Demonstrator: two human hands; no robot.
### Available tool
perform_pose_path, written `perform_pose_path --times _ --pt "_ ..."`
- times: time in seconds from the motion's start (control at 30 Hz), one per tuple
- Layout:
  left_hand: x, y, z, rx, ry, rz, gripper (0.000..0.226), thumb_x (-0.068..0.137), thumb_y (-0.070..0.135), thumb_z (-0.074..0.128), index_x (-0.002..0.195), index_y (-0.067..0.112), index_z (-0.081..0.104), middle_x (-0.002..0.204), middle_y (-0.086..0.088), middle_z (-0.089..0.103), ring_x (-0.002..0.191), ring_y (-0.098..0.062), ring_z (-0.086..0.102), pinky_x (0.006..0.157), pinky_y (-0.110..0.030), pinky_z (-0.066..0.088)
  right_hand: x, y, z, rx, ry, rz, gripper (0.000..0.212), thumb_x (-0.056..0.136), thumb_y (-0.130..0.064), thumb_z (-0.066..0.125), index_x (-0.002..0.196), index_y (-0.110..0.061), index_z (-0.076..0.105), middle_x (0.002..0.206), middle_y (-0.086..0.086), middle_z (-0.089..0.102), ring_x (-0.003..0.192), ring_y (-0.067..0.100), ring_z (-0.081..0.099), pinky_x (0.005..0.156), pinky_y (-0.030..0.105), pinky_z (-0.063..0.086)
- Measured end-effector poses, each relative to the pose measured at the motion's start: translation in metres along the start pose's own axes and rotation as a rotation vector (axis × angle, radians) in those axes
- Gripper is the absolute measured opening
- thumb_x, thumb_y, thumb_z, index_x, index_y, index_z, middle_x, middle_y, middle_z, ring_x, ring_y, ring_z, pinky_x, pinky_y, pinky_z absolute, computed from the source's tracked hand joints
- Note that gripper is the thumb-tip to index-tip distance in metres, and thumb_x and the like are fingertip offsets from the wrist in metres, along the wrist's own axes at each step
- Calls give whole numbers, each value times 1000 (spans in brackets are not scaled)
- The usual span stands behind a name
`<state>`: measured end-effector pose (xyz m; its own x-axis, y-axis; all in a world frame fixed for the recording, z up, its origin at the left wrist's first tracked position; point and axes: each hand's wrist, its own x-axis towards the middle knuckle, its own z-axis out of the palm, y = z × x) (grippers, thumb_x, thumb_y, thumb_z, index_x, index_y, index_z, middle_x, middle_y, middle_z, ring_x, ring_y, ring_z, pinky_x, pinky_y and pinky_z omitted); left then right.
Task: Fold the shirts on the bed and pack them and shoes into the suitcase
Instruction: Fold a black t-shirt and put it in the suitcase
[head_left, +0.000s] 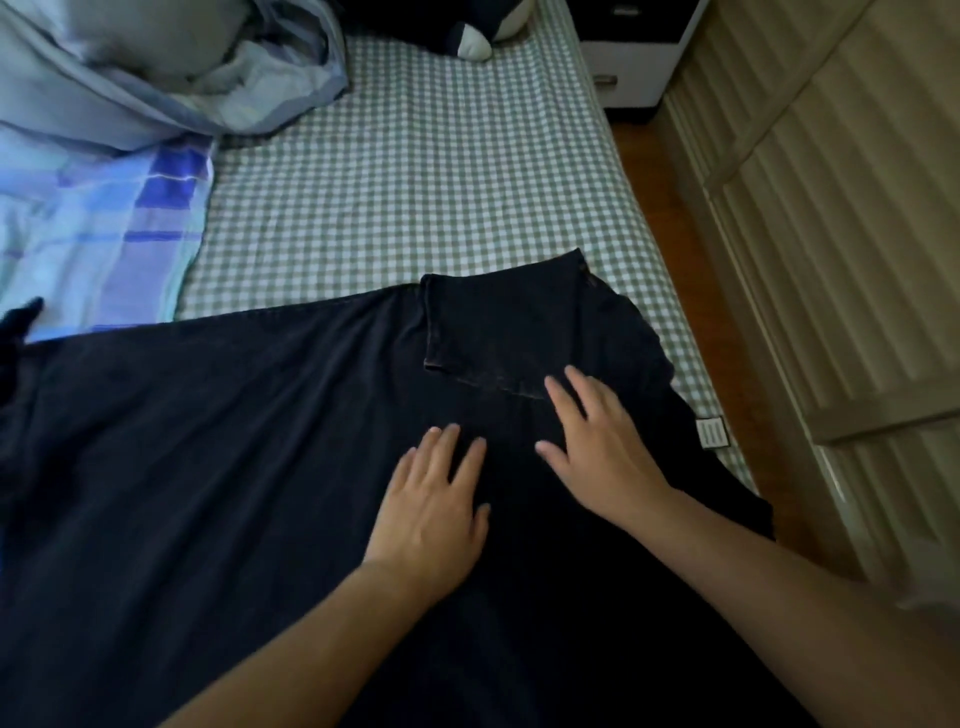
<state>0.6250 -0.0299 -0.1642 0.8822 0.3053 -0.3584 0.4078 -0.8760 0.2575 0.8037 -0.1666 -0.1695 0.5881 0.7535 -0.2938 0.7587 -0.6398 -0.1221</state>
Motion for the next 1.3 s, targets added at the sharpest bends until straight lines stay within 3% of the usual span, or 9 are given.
perform_pose_path --times 0.1,0.3,0.47,0.6,0.77,0.9,1.03,1.13,1.3 --pt "32 -22 -12 -98 232 -169 69 93 27 56 157 20 29 157 -12 32 139 -35 37 109 -47 40 22 -5 -7 -124 183 -69 75 89 -18 70 155 -13 33 155 13 34 129 35 42 94 42 51" --pt "43 -34 -14 -86 212 -273 66 100 24 45 161 22 18 164 -11 19 151 -30 17 121 -44 24 51 0 -2 -309 215 -144 39 62 5 82 91 -9 61 91 8 58 83 27 56 54 33 45" --pt "-88 21 38 -225 234 -225 61 100 34 53 156 24 34 159 -8 29 147 -29 23 121 -44 27 17 8 9 -145 246 -165 49 87 -4 64 135 -4 55 134 19 55 120 38 49 97 50 50" --pt "-215 89 83 -506 266 -506 34 95 33 65 126 23 57 119 5 48 104 -18 52 91 -33 48 -97 8 20 71 189 -134 52 95 -15 57 146 -7 49 151 18 43 141 37 36 118 52 32" --pt "-272 167 101 -1204 66 -1017 18 93 37 70 105 31 58 98 7 67 92 -11 67 78 -31 56 -282 29 20 482 243 304 26 93 -10 66 118 -7 61 121 11 53 112 28 50 95 34 40" --pt "-256 186 109 -1295 21 -996 18 91 44 71 100 30 64 89 13 73 86 -5 69 87 -39 56 -347 38 45 1059 -5 862 21 99 -25 61 117 -22 50 111 1 59 93 11 60 71 26 47" --pt "-239 188 118 -1214 -75 -820 32 91 40 71 76 14 61 70 8 65 70 -10 64 71 -35 52 -367 40 77 1248 -167 865 14 97 -31 66 110 -28 64 115 -4 71 105 12 67 88 36 54" --pt "-249 189 121 -1239 -140 -765 41 89 53 66 85 12 65 88 -5 71 86 -17 70 82 -43 57 -386 43 78 1279 -260 848 35 94 -47 65 124 -29 65 122 -11 70 113 9 66 97 40 54" --pt "-274 197 81 -1548 -109 -841 15 99 23 65 97 13 53 88 -12 76 88 -28 74 91 -54 56 -384 38 24 1217 -174 803 26 94 -46 66 105 -23 68 103 0 75 100 22 71 91 55 57"
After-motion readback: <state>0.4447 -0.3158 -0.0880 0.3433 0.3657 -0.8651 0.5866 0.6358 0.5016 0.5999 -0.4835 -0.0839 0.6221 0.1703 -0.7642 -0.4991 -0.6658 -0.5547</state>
